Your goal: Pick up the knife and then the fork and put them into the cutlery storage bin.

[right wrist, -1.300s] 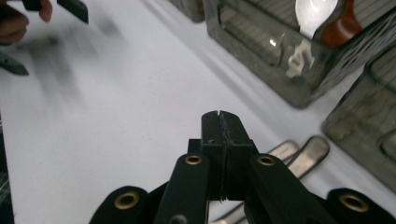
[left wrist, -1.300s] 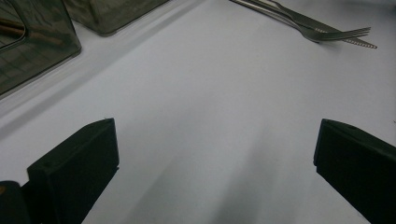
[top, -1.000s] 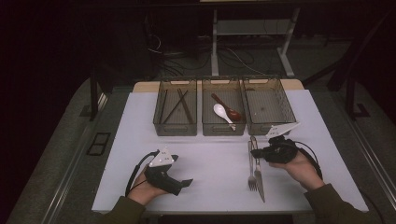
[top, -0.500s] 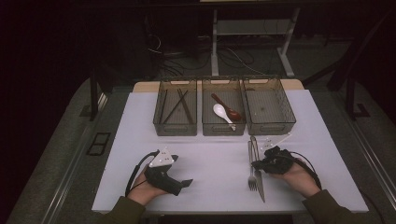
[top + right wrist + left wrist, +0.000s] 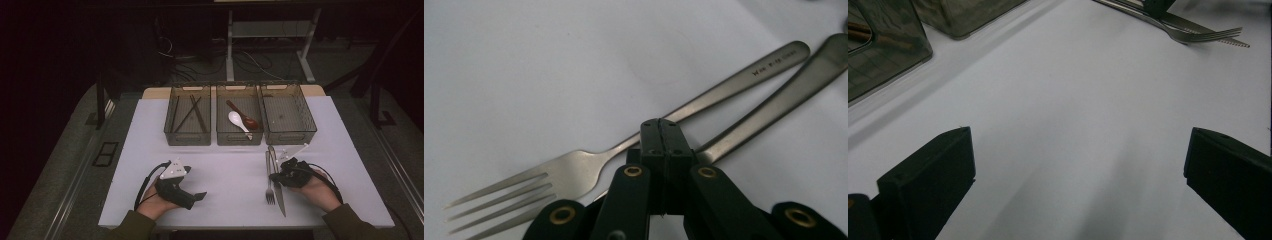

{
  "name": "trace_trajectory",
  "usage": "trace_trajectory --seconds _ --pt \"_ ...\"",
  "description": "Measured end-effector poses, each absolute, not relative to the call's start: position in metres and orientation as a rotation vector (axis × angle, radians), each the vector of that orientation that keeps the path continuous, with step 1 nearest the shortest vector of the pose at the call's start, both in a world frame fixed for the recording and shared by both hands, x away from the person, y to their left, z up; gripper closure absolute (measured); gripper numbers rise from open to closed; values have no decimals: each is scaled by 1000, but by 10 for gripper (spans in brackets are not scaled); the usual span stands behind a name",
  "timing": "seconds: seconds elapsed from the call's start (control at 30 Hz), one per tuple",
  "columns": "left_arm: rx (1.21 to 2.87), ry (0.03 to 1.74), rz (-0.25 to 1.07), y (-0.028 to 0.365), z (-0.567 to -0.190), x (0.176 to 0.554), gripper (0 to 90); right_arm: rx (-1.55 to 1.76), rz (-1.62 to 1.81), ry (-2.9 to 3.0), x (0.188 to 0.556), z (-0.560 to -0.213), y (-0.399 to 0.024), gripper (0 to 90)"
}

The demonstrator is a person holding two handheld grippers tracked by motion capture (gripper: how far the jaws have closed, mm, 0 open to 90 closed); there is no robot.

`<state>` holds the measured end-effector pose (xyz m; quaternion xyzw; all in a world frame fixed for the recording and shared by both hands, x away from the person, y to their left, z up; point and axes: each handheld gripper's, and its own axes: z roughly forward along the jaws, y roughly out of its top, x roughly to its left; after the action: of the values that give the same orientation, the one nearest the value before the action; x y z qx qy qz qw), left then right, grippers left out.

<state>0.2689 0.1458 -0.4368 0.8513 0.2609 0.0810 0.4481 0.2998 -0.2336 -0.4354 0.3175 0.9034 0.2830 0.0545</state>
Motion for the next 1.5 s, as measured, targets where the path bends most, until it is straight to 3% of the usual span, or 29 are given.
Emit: trace_trajectory --seconds 1.1,1.5 --pt "2107 645 198 145 -437 269 0 1135 678 2642 304 -432 -294 892" --pt "2088 631 218 150 -434 270 0 1200 667 2684 325 -405 -295 668"
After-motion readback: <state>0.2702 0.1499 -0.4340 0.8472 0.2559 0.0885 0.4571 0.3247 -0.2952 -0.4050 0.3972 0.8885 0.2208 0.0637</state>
